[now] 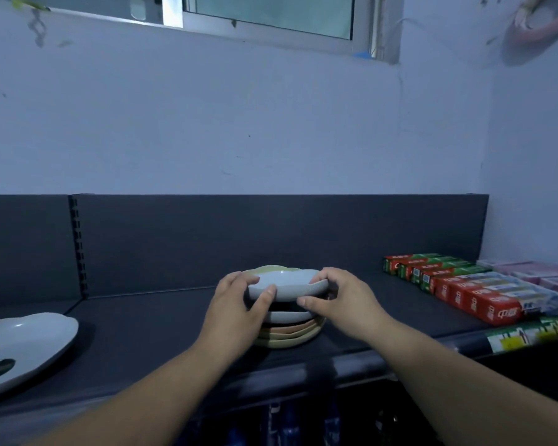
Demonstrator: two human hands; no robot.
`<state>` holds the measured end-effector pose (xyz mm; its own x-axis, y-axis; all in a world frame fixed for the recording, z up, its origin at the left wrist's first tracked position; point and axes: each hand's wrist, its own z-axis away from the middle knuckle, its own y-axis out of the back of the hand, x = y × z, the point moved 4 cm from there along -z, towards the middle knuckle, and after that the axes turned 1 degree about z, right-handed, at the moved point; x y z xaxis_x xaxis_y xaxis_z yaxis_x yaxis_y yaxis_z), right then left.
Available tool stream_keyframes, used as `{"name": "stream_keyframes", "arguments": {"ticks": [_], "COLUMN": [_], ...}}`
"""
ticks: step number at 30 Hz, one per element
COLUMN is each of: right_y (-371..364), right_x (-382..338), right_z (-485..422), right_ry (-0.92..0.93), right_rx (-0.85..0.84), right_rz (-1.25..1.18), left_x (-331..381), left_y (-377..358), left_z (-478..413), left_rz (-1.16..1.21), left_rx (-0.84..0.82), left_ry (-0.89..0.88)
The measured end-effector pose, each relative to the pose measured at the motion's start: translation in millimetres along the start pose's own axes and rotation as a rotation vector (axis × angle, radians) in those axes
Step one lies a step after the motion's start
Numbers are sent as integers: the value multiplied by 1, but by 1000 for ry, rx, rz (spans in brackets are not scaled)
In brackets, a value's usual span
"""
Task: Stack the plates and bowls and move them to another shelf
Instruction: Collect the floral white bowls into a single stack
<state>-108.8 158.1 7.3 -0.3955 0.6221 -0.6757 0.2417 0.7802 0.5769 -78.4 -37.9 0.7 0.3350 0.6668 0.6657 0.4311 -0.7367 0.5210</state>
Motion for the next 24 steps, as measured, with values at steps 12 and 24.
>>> {"name": "stream_keyframes", "arguments": {"ticks": [12, 24], "right_y": [-3, 9], "right_x": [1, -9], "right_z": [1, 2], "right_ry": [75, 112], "right_rx": [-62, 18], "right_rz": [94, 209], "left_x": [-2, -6], "left_y": [-6, -9], "left_z": [7, 16], "left_rz": [-57, -60], "left_rx": [60, 68], "left_ry": [20, 18]}}
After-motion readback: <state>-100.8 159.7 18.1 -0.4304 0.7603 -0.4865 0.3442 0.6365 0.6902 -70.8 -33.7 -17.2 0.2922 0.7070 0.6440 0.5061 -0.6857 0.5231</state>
